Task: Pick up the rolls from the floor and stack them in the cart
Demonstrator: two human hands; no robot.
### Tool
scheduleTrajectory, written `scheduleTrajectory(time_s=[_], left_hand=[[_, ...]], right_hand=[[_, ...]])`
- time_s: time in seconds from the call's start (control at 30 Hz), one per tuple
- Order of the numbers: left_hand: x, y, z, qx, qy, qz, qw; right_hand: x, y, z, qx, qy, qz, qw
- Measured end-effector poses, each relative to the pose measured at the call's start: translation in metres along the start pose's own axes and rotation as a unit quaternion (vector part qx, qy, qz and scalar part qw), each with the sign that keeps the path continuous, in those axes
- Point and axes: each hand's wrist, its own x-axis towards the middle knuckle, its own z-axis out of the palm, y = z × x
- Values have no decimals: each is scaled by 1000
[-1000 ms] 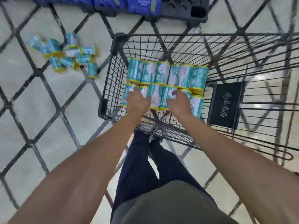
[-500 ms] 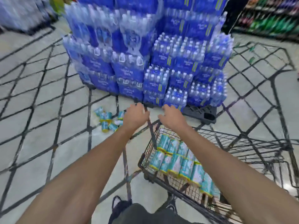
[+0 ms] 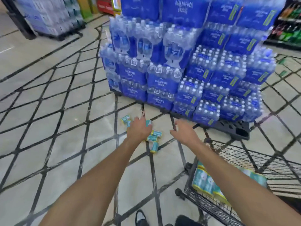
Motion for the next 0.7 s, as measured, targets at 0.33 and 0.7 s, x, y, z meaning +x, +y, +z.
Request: scheduleTrajectory(time_s=[0.33,0.7], left_hand=[[69,-67,40,5,-61,-34,998],[245,-103,161,40,-190,-111,975]], right_hand=[[66,18,83,17,-68,93,993],[257,65,181,82,-157,220,959]])
